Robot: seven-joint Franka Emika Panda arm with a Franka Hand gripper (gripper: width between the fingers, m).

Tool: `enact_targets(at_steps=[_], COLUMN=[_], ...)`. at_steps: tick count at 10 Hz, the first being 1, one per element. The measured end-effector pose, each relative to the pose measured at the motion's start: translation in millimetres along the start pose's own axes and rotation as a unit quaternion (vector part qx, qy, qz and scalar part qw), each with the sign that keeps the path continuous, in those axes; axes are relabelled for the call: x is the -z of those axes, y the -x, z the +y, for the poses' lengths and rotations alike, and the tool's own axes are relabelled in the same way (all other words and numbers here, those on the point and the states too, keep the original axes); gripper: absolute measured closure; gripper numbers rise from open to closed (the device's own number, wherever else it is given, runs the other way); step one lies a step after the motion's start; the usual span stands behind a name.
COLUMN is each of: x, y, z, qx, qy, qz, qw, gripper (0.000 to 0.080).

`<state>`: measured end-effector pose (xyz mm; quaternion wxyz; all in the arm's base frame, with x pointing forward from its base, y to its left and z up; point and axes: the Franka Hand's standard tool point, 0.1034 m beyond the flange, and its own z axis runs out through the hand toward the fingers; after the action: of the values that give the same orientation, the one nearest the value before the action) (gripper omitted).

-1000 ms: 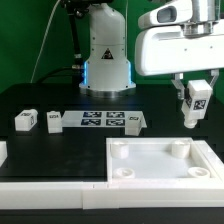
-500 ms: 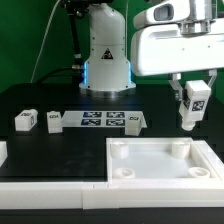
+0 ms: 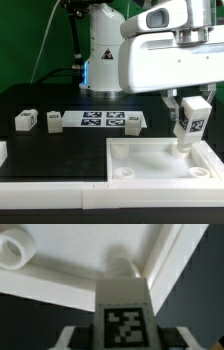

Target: Assemble one leg

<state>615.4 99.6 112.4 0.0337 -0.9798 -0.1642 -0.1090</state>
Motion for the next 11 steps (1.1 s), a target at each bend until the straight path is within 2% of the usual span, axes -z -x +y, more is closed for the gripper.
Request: enact_targets(at_steps=[4,5,6,7,8,10,11], x=[0.1,0.2,-4.3,-5.8,-9.2,-14.0,-14.7], y=[-3.6,-4.4,3.3,2.5,-0.2,-15.1,-19.4], z=[-0.4,5.0,2.3,-6.0,-10.9,-7.4,-6.0], qx=[0.005,0.01,0.009,-0.006,-0.003,-0.004,-0.002], qy=[0.006,0.02,0.019,0.015,0.013,0.012,0.016], qz=[0.03,0.083,0.077,0.077,0.078,0.085,0.102], qw=[1.0,0.996,0.997,0.997,0.997,0.996,0.995], gripper=[0.0509,0.0509,0.0509,0.0509,0.0509,0.0509,0.0509])
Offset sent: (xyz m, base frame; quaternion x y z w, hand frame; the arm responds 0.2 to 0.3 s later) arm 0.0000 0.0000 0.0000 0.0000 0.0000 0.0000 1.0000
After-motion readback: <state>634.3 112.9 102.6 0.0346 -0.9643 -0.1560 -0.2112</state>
